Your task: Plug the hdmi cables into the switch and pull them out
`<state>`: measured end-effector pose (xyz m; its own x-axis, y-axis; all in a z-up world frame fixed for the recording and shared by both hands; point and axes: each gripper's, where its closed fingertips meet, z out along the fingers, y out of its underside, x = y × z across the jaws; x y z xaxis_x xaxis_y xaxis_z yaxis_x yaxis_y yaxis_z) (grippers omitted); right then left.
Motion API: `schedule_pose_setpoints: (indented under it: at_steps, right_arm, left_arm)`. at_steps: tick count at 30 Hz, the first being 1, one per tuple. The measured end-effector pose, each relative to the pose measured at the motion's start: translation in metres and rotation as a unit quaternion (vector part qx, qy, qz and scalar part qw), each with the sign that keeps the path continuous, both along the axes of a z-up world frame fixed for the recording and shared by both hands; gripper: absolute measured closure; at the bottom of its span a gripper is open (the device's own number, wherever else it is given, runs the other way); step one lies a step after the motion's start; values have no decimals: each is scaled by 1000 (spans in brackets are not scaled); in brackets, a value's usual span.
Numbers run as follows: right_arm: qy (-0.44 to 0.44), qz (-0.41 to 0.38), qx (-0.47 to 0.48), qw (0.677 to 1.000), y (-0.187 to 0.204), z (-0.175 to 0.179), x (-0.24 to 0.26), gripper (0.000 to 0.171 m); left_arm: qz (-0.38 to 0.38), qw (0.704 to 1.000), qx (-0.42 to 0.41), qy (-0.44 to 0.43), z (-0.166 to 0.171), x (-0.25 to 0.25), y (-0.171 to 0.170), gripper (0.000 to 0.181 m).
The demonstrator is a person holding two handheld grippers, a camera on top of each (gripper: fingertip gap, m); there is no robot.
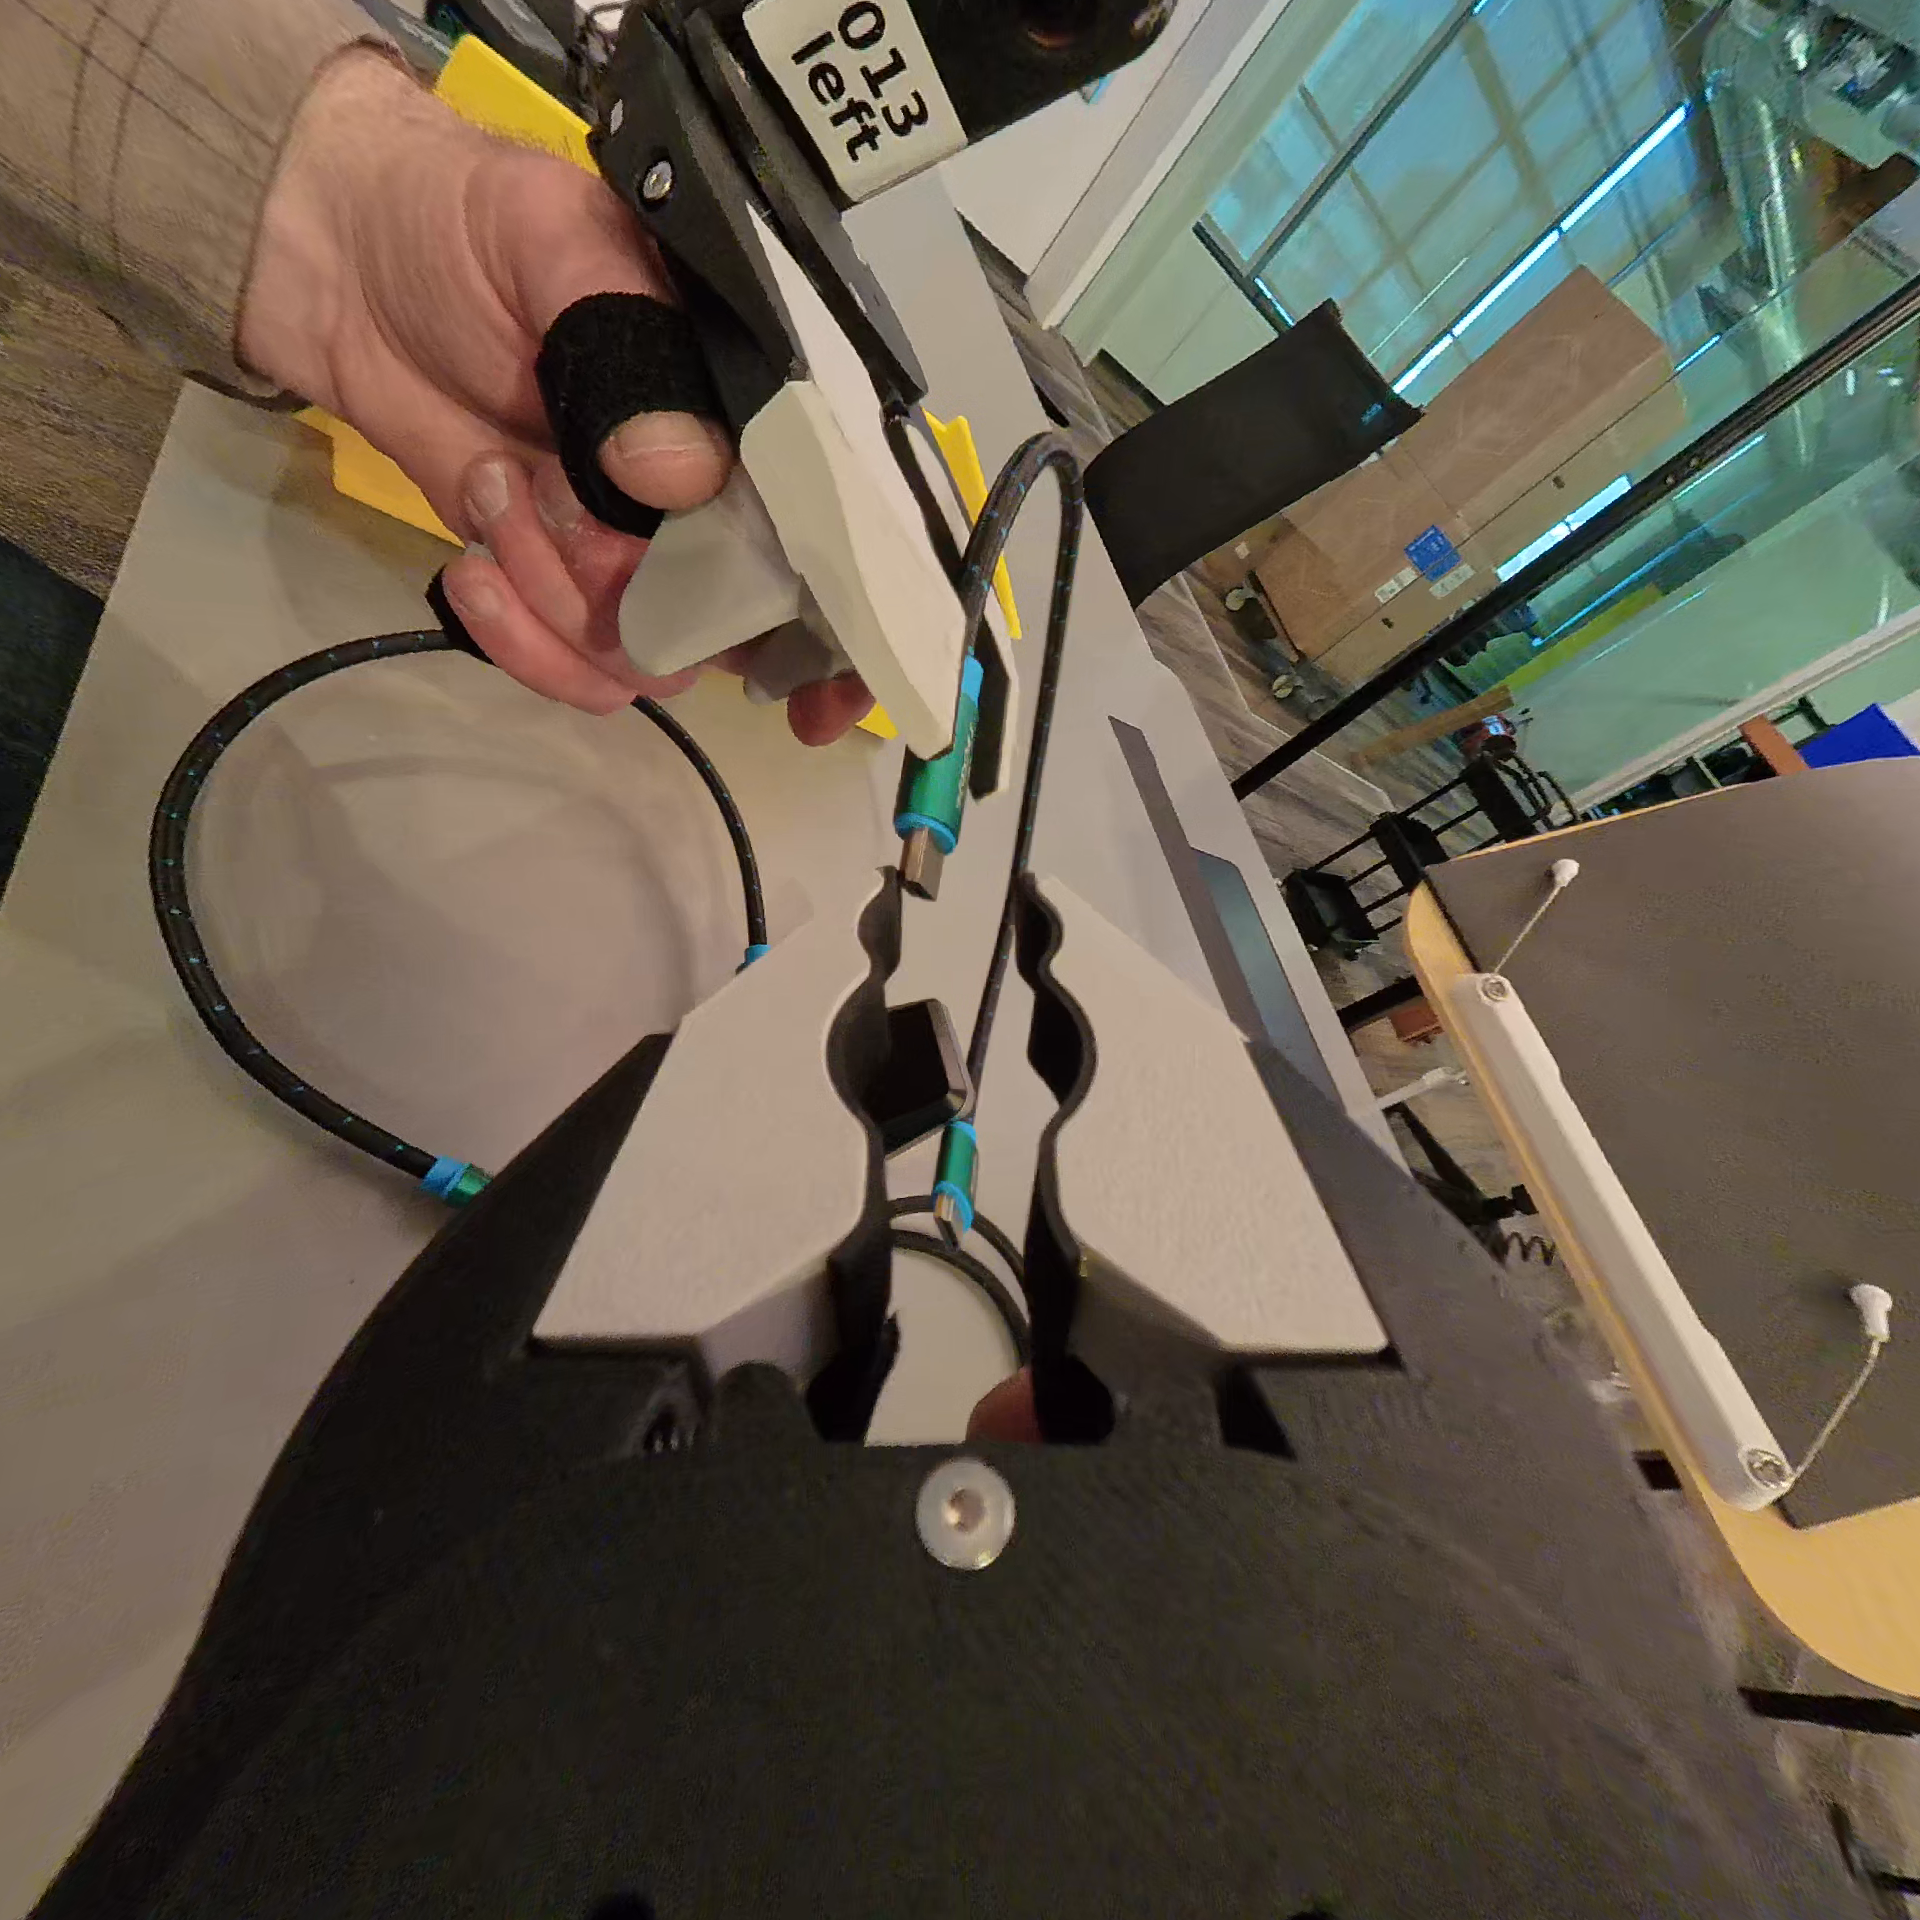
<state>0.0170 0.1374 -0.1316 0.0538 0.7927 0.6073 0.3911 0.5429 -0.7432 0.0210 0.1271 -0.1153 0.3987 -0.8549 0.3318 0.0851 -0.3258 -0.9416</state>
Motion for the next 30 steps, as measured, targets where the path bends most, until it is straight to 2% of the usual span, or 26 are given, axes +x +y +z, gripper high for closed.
schedule_pose_setpoints:
  at_steps: [7,15,23,30]
  right_arm:
    - [6,10,-35,999,-2,0,2,153]
    - [-1,9,-31,999,-5,0,-3,150]
    - [14,20,-148,989,-5,-3,-2,149]
    - [21,37,-147,988,-12,2,-4,150]
  left_arm:
    - [7,1000,27,14,2,2,-1,161]
    - [29,999,42,12,5,2,3,161]
    - [15,997,73,15,12,4,-4,161]
    - [5,994,104,21,19,7,-10,161]
